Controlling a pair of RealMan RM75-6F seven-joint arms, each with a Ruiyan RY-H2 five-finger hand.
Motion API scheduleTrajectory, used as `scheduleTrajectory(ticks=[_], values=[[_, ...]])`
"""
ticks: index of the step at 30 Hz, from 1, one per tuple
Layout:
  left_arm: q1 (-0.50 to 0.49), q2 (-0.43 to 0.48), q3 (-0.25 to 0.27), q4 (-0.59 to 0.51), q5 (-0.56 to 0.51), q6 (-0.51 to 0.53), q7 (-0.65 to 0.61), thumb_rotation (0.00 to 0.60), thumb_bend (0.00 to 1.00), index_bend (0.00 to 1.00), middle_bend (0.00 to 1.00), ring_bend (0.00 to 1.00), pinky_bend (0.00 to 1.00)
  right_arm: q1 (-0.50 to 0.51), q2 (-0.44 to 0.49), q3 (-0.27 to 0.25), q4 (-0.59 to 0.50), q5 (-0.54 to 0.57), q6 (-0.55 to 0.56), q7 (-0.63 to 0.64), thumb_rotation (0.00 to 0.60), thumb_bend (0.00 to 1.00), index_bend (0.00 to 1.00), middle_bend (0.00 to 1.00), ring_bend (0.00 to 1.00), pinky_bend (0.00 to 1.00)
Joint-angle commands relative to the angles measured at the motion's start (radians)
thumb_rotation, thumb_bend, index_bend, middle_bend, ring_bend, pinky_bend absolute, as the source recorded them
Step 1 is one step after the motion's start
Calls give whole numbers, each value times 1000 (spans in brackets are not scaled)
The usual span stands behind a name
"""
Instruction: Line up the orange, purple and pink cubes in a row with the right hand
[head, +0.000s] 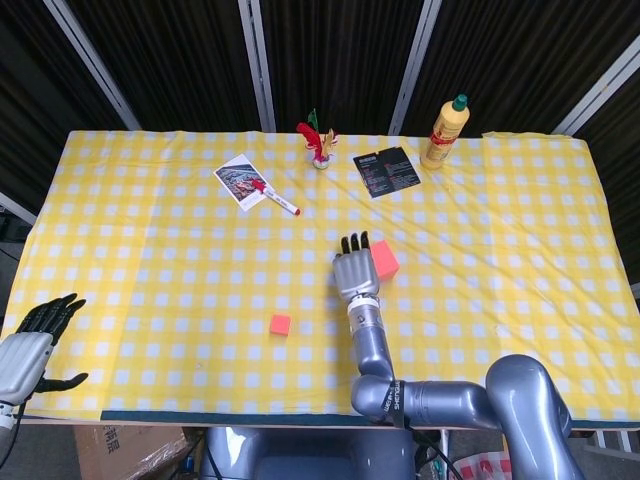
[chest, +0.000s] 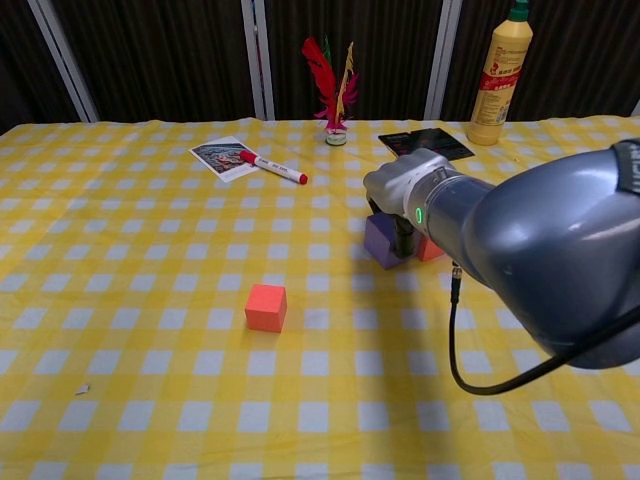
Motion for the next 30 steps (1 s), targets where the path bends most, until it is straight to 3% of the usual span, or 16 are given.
scheduleTrajectory(ticks=[1,18,24,27,30], values=[[0,0,0,0,0,0,0,600,21,0,0,0,33,-1,1,0,1,3,-2,0,600,474,510,102,0,36],[0,-2,0,0,-3,-1,5,600,21,0,0,0,33,-8,51,-14,-99,-15,14,2,600,473,12,80,0,36],[1,-2,-1,0,-4,1,5,600,21,0,0,0,33,-16,104,-26,-217,-51,53,3,600,451,0,75,0,36],[1,-3,-1,-2,-7,0,9,600,20,0,0,0,33,-25,148,-38,-327,-89,83,10,600,405,2,75,0,36],[1,-3,-2,-4,-9,-1,13,600,20,0,0,0,33,-29,169,-47,-381,-104,95,14,600,364,50,75,0,36]])
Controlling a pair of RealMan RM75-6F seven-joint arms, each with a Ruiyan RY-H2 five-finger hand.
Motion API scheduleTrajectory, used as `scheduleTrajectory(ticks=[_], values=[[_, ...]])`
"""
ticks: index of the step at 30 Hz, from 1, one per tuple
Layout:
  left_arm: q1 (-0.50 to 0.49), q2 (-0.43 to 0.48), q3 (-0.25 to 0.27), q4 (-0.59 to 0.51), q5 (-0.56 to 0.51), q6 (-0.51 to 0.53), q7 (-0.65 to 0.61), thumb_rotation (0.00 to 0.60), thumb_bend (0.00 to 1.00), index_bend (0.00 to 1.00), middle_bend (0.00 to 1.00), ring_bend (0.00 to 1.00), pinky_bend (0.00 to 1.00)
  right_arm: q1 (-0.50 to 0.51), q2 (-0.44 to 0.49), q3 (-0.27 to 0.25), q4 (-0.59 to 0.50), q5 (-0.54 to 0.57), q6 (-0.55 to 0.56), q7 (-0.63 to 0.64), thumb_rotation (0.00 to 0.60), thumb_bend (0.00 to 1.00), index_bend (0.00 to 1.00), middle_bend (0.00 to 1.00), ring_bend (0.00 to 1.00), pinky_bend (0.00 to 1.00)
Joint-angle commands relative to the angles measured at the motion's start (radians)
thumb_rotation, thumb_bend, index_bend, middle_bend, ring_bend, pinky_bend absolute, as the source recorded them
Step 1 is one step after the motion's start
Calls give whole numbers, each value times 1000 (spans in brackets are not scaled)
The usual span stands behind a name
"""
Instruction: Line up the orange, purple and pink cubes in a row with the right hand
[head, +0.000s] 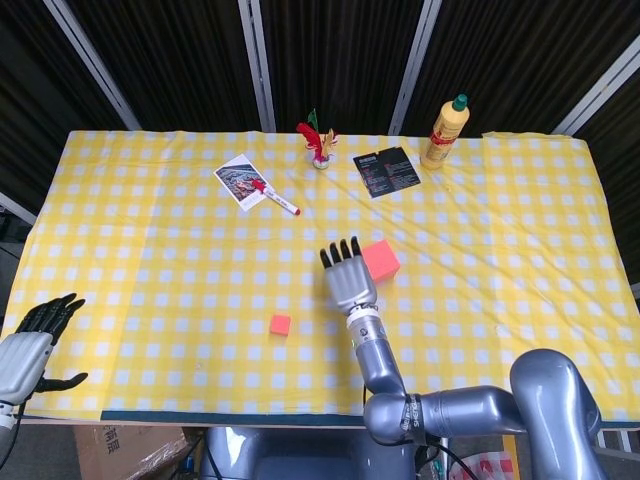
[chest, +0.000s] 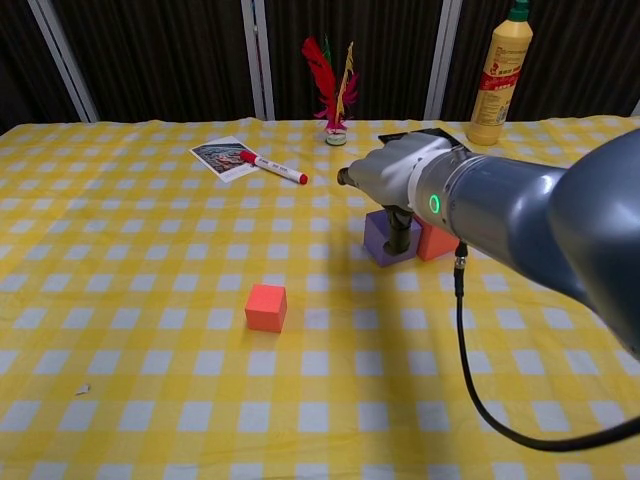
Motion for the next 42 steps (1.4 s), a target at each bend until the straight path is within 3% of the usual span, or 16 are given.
scheduleTrajectory(ticks=[1,6,16,23,42], values=[[0,0,0,-1,-1,0,3,600,20,0,0,0,33,-10,43,-18,-89,-36,30,8,600,353,72,75,0,36],[2,-2,-1,-4,-2,3,11,600,20,0,0,0,33,-16,55,-26,-157,-48,49,27,600,321,220,76,0,36],[3,0,1,-4,-2,3,11,600,21,0,0,0,33,-11,-12,-13,-215,-23,65,89,600,312,228,76,0,36],[0,5,3,-7,-4,-8,8,600,20,0,0,0,33,24,-107,23,-158,10,58,121,600,313,233,76,0,36],[-7,14,5,-12,-6,-25,-7,600,21,0,0,0,33,43,-217,39,4,33,23,163,600,313,312,76,0,36]])
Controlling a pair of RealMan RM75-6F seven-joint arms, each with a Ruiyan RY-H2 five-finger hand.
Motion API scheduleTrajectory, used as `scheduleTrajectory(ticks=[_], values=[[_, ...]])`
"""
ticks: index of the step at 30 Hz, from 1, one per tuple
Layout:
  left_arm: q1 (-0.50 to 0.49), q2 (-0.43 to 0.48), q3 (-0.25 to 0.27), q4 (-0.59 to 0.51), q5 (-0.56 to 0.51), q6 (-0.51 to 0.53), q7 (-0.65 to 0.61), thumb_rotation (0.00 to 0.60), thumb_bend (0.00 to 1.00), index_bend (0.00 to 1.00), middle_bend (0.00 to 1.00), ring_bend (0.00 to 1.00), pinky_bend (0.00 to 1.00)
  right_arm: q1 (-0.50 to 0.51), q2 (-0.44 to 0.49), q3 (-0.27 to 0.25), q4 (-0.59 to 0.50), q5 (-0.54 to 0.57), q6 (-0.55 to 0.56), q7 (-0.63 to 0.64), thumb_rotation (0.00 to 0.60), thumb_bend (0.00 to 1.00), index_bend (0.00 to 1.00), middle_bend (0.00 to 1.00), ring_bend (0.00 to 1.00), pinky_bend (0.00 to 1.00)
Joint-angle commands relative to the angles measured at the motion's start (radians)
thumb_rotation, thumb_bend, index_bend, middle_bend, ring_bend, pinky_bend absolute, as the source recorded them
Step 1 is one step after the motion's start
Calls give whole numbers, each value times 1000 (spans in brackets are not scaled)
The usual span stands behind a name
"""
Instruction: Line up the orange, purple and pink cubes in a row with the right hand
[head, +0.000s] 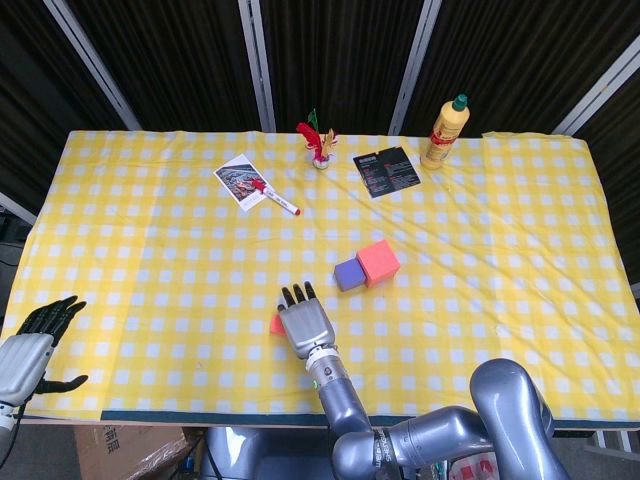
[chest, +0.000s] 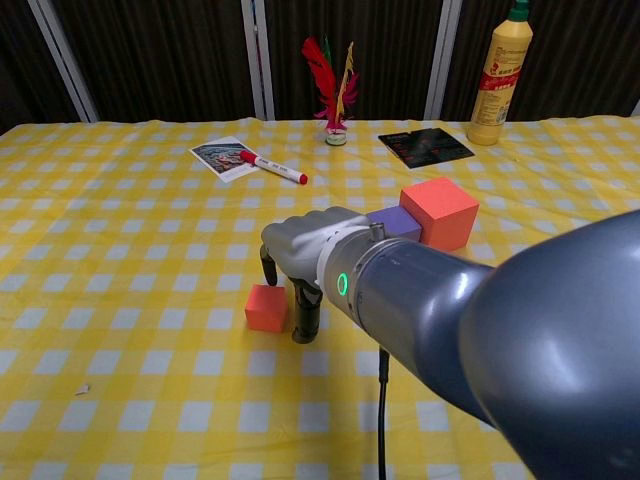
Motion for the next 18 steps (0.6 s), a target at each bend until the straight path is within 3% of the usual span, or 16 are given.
scheduleTrajectory(ticks=[1,18], values=[[-1,1,1,-1,0,-3,0,600,21,0,0,0,33,2,-13,6,21,1,-9,7,600,313,313,76,0,36],[-4,4,1,-5,-2,-8,-2,600,20,0,0,0,33,6,-61,28,73,7,-31,22,600,313,337,76,0,36]])
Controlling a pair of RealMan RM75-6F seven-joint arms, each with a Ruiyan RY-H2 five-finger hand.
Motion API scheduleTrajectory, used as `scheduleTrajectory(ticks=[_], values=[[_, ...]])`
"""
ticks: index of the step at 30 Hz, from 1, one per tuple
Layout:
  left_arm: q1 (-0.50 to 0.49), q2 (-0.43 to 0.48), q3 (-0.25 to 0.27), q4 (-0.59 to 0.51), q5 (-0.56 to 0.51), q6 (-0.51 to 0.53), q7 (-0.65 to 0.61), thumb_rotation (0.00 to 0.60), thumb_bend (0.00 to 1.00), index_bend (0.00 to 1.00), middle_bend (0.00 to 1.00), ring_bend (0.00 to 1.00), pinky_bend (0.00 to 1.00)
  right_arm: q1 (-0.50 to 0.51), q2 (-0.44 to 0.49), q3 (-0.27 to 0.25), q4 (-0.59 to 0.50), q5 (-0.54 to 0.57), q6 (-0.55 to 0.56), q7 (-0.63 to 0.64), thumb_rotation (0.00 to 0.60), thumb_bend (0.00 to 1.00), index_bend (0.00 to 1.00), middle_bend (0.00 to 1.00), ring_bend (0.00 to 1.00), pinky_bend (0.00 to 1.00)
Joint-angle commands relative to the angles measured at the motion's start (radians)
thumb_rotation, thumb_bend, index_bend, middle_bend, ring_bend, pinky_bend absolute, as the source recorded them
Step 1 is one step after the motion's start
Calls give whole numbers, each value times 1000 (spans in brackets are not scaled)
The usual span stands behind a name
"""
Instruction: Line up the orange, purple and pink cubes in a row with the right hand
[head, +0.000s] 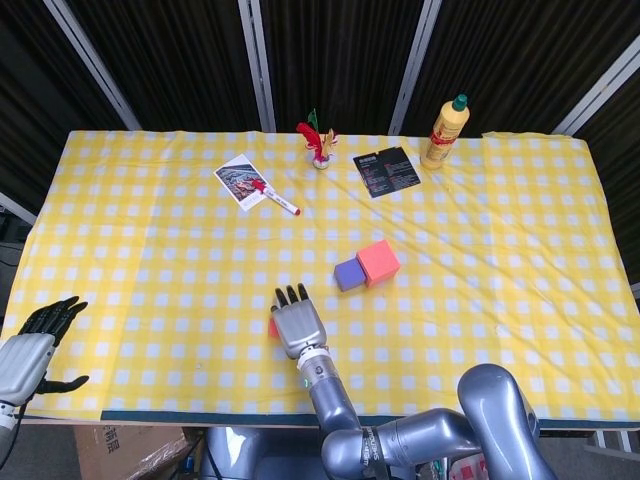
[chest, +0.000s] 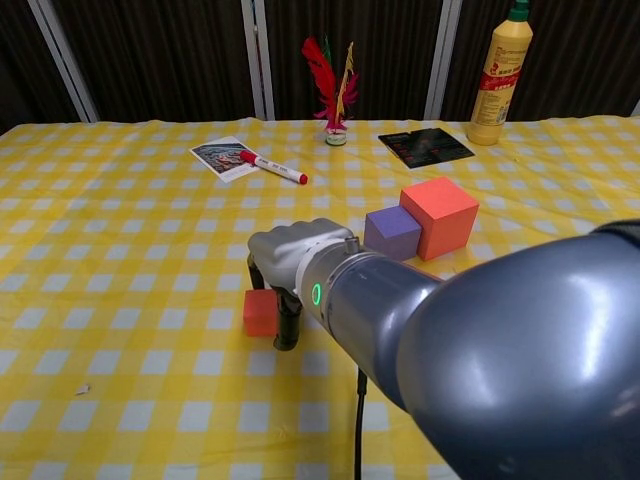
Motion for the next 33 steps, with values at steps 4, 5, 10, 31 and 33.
scheduleTrajectory(ticks=[4,5,10,31,33], values=[[0,0,0,0,0,1,1,600,21,0,0,0,33,-4,-4,-1,-12,-10,3,2,600,313,377,75,0,36],[0,-1,0,0,0,1,2,600,21,0,0,0,33,-4,-5,-1,-12,-12,3,4,600,312,395,75,0,36],[1,-1,-1,-1,-3,2,4,600,20,0,0,0,33,-7,-14,-4,-4,-24,1,10,600,312,442,75,0,36],[-2,0,-3,-3,-9,-3,6,600,21,0,0,0,33,-22,-45,3,13,-50,-10,34,600,422,525,76,0,36],[-2,0,-3,-3,-10,-3,5,600,21,0,0,0,33,-25,-43,2,10,-52,-10,34,600,432,526,76,0,36]])
